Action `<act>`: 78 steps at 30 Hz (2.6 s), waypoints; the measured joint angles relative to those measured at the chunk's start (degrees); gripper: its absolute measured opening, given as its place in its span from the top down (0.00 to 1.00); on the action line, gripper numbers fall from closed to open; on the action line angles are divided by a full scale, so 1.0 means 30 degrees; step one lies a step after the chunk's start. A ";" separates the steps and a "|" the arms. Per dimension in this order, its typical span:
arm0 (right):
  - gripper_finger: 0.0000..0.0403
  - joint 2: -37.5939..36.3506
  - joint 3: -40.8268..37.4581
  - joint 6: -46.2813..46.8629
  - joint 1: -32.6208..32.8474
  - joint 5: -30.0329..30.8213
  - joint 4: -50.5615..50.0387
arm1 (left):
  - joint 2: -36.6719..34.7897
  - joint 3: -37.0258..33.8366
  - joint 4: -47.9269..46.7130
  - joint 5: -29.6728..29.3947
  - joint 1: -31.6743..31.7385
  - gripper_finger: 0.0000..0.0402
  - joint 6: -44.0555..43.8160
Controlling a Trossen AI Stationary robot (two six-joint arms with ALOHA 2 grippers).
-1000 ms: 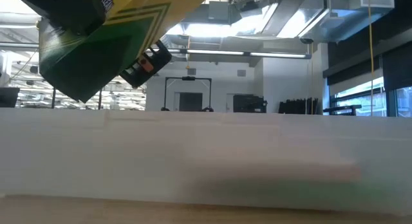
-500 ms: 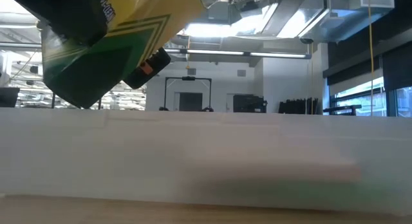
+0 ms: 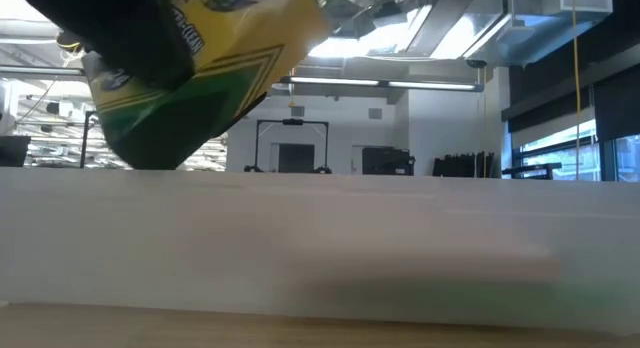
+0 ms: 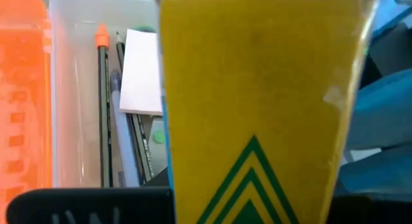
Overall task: Pack school essentials
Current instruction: Put the yellow crayon box into the orange supply box, then put the red eraser into the orange supply box
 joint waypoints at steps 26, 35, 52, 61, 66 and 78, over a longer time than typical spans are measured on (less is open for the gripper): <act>0.01 0.0000 0.0000 -0.0007 0.0000 0.0004 0.0358 | 0.0747 -0.0007 0.0661 0.1091 -0.0066 0.72 -0.2159; 0.01 0.0000 0.0000 -0.0007 -0.0004 0.0000 0.0386 | 0.0743 -0.0007 0.0697 0.0887 -0.0066 0.57 -0.2006; 0.01 0.0000 0.0000 -0.0001 -0.0007 0.0000 0.0722 | 0.0576 0.0000 0.0696 0.0938 0.0604 0.52 -0.1504; 0.01 0.0000 0.0000 0.0000 0.0000 0.0000 0.1253 | 0.0234 0.0022 0.0707 0.0974 0.1459 0.52 -0.1503; 0.01 -0.0007 0.0000 -0.0005 0.0000 0.0000 0.1333 | -0.0430 0.0015 -0.0069 0.0898 0.1692 0.52 -0.1440; 0.01 -0.0007 0.0000 0.0000 0.0000 0.0000 0.1507 | -0.3089 0.0015 -0.4030 0.0556 0.1610 0.52 -0.1006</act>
